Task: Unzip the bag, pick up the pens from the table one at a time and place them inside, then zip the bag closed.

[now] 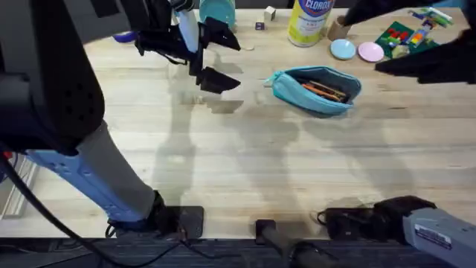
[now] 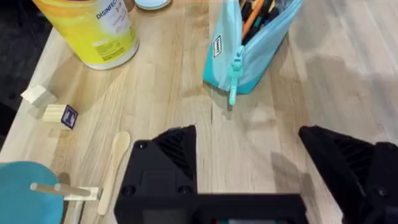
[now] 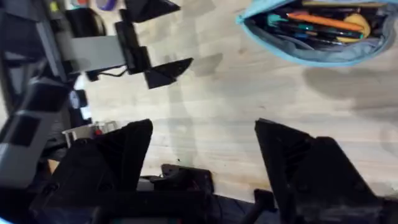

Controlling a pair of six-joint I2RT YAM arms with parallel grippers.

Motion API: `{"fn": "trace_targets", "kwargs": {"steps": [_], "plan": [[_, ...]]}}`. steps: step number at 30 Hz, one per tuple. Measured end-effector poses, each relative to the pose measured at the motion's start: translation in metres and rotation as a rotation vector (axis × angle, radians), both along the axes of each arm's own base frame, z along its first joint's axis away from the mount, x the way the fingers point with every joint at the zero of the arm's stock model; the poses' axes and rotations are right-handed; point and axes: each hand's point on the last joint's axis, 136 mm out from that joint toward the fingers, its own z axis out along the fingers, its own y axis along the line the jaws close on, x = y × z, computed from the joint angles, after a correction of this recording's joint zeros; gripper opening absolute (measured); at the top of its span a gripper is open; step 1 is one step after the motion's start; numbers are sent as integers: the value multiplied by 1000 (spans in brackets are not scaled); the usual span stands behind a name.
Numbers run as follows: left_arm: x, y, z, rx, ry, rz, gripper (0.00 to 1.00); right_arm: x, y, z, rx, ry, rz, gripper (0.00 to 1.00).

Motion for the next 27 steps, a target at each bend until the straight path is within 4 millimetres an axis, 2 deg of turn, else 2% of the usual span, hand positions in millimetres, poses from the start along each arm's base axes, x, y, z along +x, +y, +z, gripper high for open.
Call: {"fn": "trace_targets", "kwargs": {"steps": [6,12,19,27], "plan": [[0,0,0,0,0,0,995,14,14,-23,-73,78,-40,995],[0,0,0,0,-1,0,993,31,41,-36,-122,82,-99,996],[0,0,0,0,0,0,995,35,65,-60,-163,154,-197,994],[0,0,0,0,-1,0,993,39,90,-87,-195,220,-229,995]]}}
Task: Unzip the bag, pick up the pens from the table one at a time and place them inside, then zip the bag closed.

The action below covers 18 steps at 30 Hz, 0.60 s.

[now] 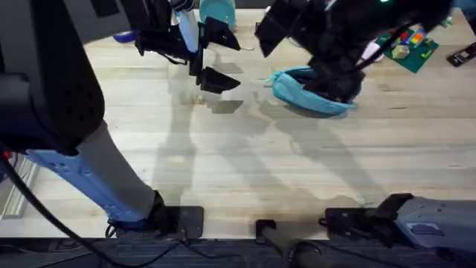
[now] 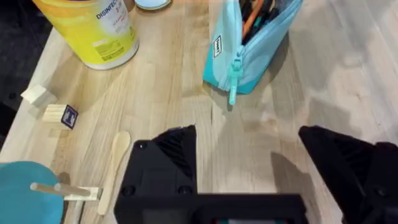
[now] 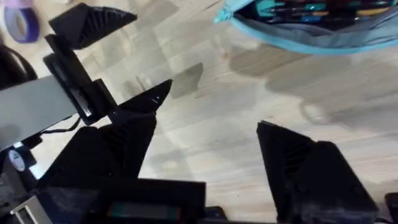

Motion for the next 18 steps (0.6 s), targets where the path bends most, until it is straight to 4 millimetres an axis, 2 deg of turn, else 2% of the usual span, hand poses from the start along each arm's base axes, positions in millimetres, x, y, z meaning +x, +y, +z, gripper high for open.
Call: {"fn": "trace_targets", "kwargs": {"steps": [9,18], "plan": [[0,0,0,0,0,0,994,14,30,-8,35,-31,-1,997],[0,0,0,0,0,0,994,19,23,-13,26,-17,-35,997]]}}
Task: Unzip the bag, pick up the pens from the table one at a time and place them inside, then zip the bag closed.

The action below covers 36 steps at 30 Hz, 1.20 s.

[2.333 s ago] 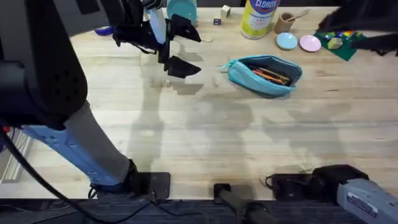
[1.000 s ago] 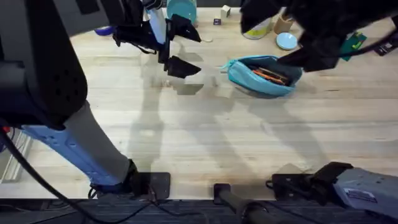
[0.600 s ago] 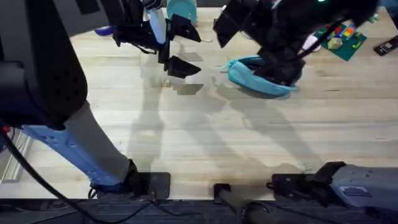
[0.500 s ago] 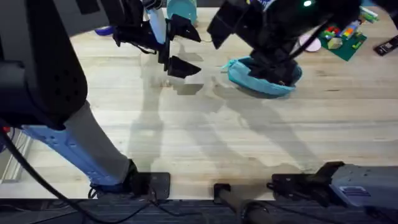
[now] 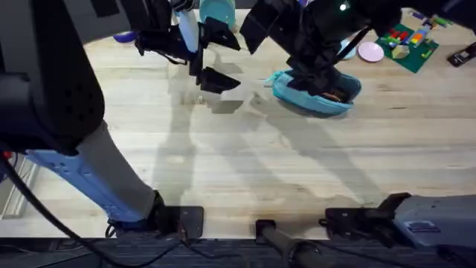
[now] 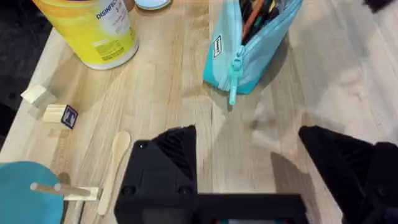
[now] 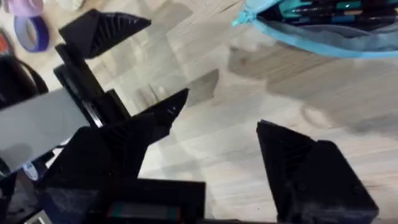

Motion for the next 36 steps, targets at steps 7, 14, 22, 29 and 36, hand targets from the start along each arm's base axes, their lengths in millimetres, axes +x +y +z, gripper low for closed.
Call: {"fn": "trace_targets", "kwargs": {"steps": [7,14,22,29,36], "plan": [[0,0,0,0,0,0,994,6,-8,0,49,28,-133,997],[0,0,0,0,0,0,994,5,-9,0,109,63,-267,997],[0,0,0,0,0,0,994,8,-6,-14,103,100,-317,996],[0,0,0,0,0,0,994,13,-10,-20,54,85,-295,997],[0,0,0,0,0,0,995,20,-20,-18,-26,23,-248,996]]}}
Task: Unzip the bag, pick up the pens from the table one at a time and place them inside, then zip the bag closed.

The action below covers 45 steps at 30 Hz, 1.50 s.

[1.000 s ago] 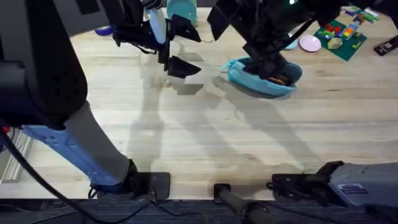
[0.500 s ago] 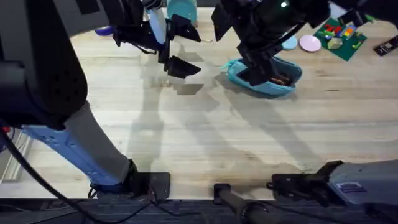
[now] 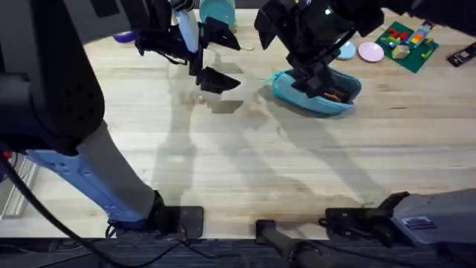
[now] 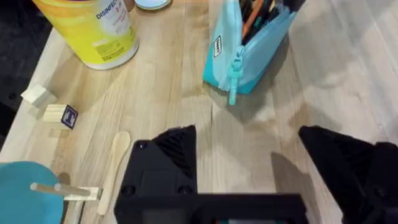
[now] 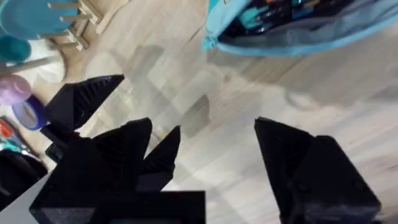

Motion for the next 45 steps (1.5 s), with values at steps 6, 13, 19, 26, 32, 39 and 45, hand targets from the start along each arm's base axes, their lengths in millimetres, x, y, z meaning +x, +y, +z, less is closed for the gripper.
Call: {"fn": "trace_targets", "kwargs": {"steps": [6,13,19,26,32,39,45], "plan": [[0,0,0,0,0,0,994,9,2,-9,-47,-14,42,996],[0,0,0,0,0,0,994,16,15,-29,-92,3,114,997],[0,0,0,0,0,0,995,20,19,-41,-110,17,132,997],[0,0,0,0,-1,0,994,25,27,-56,-120,28,142,997],[0,0,0,0,0,0,995,32,33,-67,-123,28,143,997],[0,0,0,0,0,0,995,42,33,-86,-169,27,133,997],[0,0,0,0,0,0,993,51,22,-82,-233,-22,105,997]]}}
